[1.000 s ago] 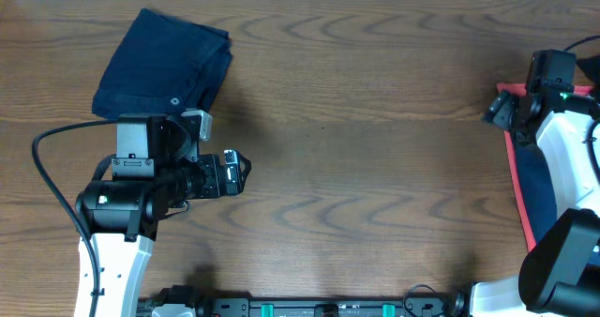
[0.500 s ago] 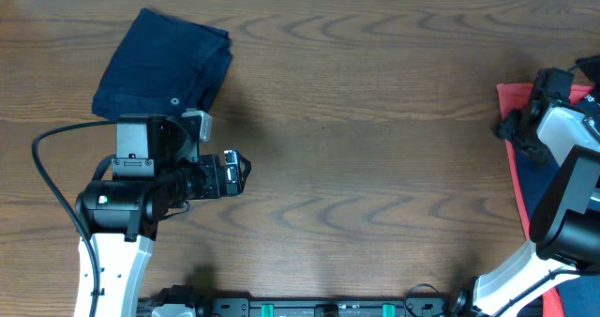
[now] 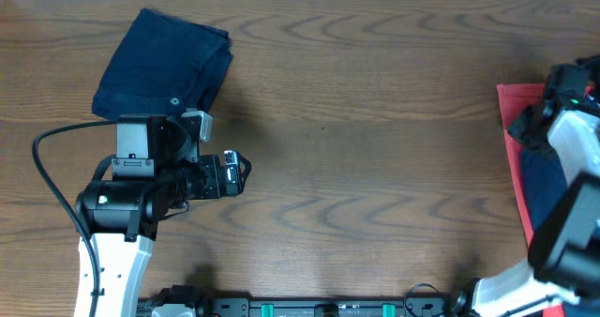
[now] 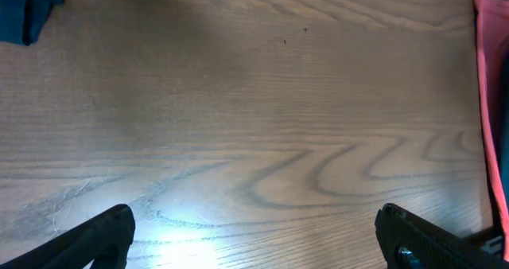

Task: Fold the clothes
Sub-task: 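Drag the blue shorts with the right gripper leftward onto the table center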

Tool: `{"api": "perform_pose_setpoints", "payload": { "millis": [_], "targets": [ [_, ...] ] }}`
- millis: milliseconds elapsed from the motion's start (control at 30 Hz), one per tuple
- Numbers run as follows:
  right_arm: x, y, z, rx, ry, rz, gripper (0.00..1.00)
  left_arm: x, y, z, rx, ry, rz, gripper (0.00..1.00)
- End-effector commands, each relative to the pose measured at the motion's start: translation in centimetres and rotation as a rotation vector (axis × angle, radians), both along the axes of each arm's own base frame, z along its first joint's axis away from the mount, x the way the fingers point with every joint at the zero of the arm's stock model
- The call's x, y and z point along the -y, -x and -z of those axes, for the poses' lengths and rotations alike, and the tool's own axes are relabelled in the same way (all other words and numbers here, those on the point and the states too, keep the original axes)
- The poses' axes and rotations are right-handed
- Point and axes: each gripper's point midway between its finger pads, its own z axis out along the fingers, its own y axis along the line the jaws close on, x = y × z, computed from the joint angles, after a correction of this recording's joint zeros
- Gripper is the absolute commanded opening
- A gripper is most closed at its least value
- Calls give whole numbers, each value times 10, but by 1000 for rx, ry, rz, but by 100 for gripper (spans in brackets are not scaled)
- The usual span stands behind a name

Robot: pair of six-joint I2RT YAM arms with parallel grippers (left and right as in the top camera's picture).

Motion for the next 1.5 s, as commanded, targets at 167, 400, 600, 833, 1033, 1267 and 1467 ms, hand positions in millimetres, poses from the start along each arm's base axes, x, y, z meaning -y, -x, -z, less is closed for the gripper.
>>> {"api": "perform_pose_setpoints", "payload": {
  "millis": [167,400,600,833,1033,1267,1467],
  "targets": [
    [-78,-19,-130,390,-130,-230,1,-2,-2,-5,19,-18,7,98],
    [-197,-24,-134,374,-245,-547,1,-9,-1,-11,44,-51,-14,98],
    [-333,-16,-105,299,-329,-856,1,-41,3,-35,104,-211,-115,98],
    [-457,19,-48,203,-361,-1151,35,-41,10,-49,141,-208,-120,98],
    [-423,0,-69,268,-78,-1112,56,-37,13,-39,81,-195,-102,98],
    [-322,-21,-81,235,-121,-742,17,-14,4,-21,-20,-102,-20,89],
    [-284,-13,-16,32,-283,-521,1,8,-10,7,-105,-129,92,38]
  ]
}}
